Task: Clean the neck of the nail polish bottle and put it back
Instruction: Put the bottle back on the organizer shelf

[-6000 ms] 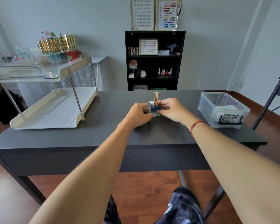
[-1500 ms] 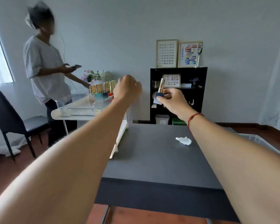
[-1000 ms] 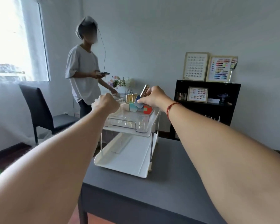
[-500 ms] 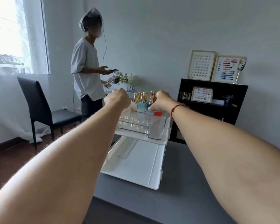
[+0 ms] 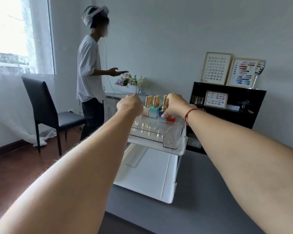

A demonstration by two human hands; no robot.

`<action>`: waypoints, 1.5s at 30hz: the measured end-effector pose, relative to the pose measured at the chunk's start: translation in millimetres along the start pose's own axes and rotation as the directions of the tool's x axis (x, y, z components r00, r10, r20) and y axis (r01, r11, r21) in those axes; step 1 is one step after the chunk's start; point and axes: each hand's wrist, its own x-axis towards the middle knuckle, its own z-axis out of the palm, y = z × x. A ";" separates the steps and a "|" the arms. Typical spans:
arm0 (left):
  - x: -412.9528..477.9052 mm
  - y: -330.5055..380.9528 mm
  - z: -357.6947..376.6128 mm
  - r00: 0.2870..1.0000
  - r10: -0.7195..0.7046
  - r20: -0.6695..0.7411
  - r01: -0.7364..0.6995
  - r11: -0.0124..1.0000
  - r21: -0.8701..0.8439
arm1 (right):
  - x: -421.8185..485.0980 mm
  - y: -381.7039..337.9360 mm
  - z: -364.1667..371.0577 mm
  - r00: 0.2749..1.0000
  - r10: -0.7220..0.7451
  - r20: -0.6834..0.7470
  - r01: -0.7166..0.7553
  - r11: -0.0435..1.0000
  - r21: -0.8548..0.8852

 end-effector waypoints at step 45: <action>22.4 5.6 16.2 0.992 0.072 0.103 -0.093 0.972 0.218 | 25.4 4.6 0.1 0.933 -0.178 -0.314 0.170 0.984 -0.053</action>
